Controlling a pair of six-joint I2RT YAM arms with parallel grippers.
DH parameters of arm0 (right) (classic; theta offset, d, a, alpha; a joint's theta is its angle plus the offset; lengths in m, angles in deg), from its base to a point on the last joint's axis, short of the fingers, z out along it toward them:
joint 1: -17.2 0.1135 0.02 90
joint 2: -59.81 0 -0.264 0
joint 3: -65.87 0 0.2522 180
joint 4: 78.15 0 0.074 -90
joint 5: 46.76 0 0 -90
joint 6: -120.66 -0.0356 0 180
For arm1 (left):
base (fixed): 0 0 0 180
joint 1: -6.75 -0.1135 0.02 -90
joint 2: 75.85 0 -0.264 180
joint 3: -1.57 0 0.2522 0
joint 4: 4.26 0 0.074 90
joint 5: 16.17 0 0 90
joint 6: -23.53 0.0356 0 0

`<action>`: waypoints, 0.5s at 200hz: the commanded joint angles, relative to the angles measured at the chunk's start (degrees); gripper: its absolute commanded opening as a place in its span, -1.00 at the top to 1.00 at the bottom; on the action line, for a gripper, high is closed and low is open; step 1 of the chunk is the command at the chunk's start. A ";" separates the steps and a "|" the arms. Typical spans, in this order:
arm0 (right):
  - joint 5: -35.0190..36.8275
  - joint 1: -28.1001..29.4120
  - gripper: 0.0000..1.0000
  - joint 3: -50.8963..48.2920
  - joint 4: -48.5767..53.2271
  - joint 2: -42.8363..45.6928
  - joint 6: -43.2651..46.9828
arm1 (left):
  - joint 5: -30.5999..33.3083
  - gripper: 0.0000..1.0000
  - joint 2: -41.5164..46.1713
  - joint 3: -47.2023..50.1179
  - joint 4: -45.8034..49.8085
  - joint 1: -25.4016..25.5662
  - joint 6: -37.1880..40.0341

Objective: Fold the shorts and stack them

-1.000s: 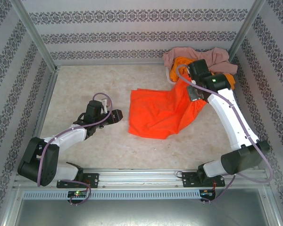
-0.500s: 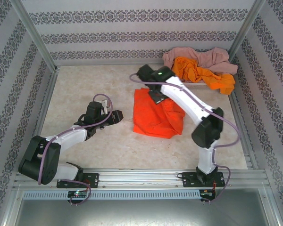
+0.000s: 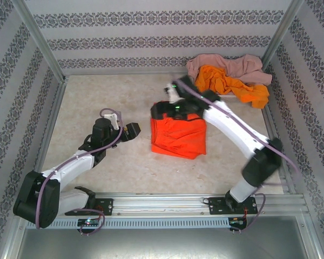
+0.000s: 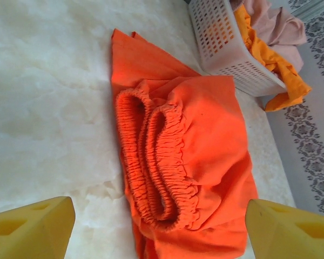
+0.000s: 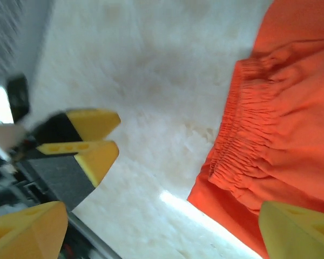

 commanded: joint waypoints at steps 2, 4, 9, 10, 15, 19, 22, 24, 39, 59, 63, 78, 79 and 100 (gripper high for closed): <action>-9.30 -4.43 -0.85 -13.82 -23.22 3.84 -14.63 | -3.09 -0.66 -3.05 -3.32 -4.73 -0.44 -2.69; -9.21 -4.59 -0.85 -14.54 -23.55 4.00 -14.77 | -3.35 -0.66 -3.50 -3.60 -4.92 -0.39 -2.77; -9.42 -4.98 -0.86 -16.23 -24.33 4.39 -14.90 | -4.05 -0.65 -4.56 -4.38 -5.35 -0.38 -3.26; -9.48 -5.05 -0.86 -16.40 -24.64 4.44 -14.90 | -4.22 -0.65 -4.75 -4.59 -5.37 -0.34 -3.29; -9.80 -5.51 -0.87 -18.16 -25.99 4.55 -15.40 | -5.19 -0.64 -6.11 -5.48 -5.77 -0.31 -3.72; -10.07 -5.74 -0.86 -19.54 -27.24 4.74 -15.99 | -5.99 -0.63 -7.03 -6.31 -6.06 -0.16 -4.03; -10.32 -6.00 -0.86 -20.57 -28.20 4.87 -16.55 | -6.55 -0.63 -7.93 -6.88 -6.38 -0.13 -4.38; -10.39 -6.17 -0.86 -21.31 -28.85 4.98 -16.94 | -6.89 -0.62 -8.53 -7.26 -6.52 0.04 -4.49; -10.03 -7.62 -0.86 -26.31 -33.18 5.40 -19.86 | -9.32 -0.61 -12.26 -10.06 -8.91 1.08 -6.71; -9.20 -9.21 -0.86 -31.03 -36.44 5.44 -21.84 | -10.82 -0.65 -16.49 -14.04 -11.60 3.46 -9.10; -9.18 -9.45 -0.87 -31.79 -36.75 5.39 -22.01 | -10.94 -0.66 -17.49 -15.01 -11.91 4.02 -9.49; -8.28 -9.86 -0.86 -34.41 -37.69 5.98 -22.45 | -11.40 -0.70 -20.99 -18.13 -13.67 5.85 -11.21; -8.20 -9.91 -0.86 -34.59 -37.73 5.98 -22.50 | -11.46 -0.70 -21.32 -18.32 -13.84 5.93 -11.35; -6.93 -10.03 -0.87 -37.54 -38.47 6.85 -22.68 | -12.07 -0.70 -27.20 -21.61 -18.66 7.80 -14.91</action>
